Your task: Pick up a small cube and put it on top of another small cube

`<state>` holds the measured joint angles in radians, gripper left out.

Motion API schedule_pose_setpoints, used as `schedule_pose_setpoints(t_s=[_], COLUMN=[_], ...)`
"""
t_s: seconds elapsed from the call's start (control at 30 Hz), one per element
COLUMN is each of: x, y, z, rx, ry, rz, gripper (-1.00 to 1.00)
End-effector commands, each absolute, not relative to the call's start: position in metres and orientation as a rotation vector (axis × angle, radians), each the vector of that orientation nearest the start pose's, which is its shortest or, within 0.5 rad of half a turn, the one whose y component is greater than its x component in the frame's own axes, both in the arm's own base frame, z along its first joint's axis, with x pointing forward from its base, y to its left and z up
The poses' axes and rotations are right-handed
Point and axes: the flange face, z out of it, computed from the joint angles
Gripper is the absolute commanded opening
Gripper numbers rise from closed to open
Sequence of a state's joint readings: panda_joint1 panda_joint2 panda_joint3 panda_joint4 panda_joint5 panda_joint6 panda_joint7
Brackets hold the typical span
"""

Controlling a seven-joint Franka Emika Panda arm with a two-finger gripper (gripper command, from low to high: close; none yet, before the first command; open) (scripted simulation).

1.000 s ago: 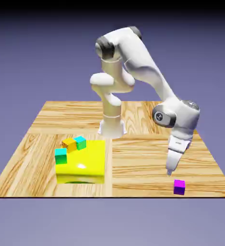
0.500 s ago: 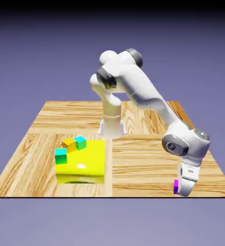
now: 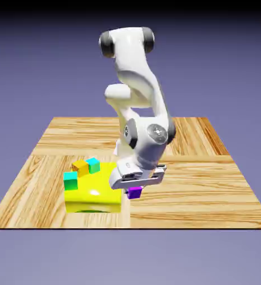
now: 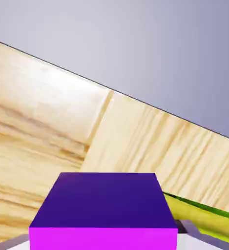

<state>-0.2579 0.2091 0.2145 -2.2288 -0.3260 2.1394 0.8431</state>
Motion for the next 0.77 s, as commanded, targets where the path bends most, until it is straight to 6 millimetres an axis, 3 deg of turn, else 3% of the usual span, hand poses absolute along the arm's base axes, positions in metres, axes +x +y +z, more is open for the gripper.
schedule_pose_setpoints(t_s=[0.0,0.2,0.37,0.43,0.6,0.63,0.67,0.73], x=[0.502,0.428,0.348,0.348,0.343,0.343,0.343,0.347], y=[-0.057,-0.170,-0.234,-0.234,-0.226,-0.226,-0.226,-0.230], z=[0.269,0.314,0.341,0.342,0.273,0.272,0.272,0.301], rx=[-3.171,-2.603,-1.985,-1.980,-1.980,-1.980,-1.980,-1.980], ry=[1.269,2.011,2.396,2.398,2.398,2.398,2.398,2.396], rz=[0.317,0.299,0.294,0.294,0.294,0.294,0.294,0.295], gripper=[-1.00,-1.00,-1.00,-1.00,-1.00,1.00,1.00,1.00])
